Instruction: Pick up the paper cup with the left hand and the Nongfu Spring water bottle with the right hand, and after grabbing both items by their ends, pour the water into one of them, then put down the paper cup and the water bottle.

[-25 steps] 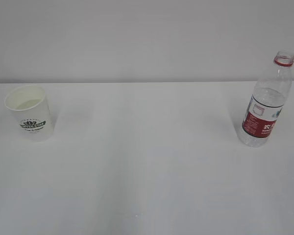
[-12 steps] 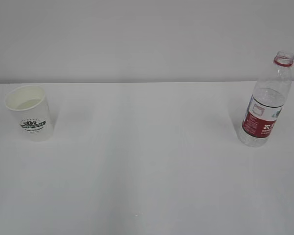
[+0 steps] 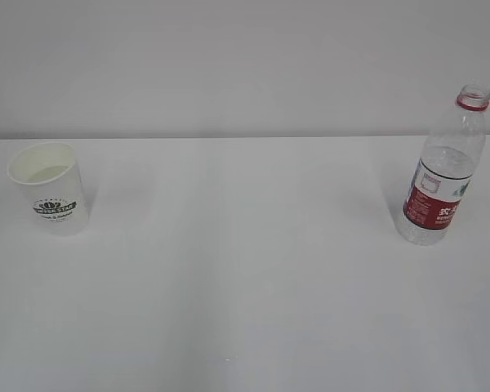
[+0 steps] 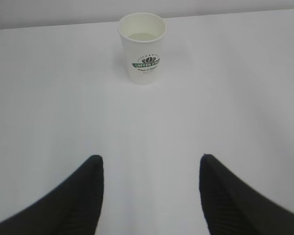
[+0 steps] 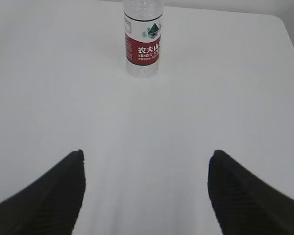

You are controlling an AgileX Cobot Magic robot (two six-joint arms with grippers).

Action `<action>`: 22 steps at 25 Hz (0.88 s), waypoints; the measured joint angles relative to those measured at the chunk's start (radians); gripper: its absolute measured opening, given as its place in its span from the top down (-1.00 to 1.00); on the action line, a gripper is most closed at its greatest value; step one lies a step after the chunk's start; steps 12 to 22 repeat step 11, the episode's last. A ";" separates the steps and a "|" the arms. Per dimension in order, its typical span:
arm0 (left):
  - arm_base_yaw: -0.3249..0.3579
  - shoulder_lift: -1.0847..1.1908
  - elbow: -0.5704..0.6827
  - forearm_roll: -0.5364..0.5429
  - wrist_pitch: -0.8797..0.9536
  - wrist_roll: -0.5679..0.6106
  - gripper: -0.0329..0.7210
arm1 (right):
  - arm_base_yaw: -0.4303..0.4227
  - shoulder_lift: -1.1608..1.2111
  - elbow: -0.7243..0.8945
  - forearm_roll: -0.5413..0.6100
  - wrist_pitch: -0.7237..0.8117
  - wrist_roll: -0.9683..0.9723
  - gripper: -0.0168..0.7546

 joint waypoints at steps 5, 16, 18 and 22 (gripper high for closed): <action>0.000 0.000 0.000 0.000 0.000 0.000 -0.29 | 0.000 0.000 0.000 0.000 0.000 0.000 -0.57; 0.000 0.000 0.000 0.000 0.000 0.000 -0.29 | 0.000 0.000 0.000 0.000 -0.003 0.000 -0.57; 0.000 0.000 0.000 0.000 0.000 0.000 -0.29 | 0.000 0.000 0.000 0.000 -0.003 0.000 -0.57; 0.000 0.000 0.000 0.000 0.000 0.000 -0.29 | 0.000 0.000 0.000 0.000 -0.003 0.000 -0.57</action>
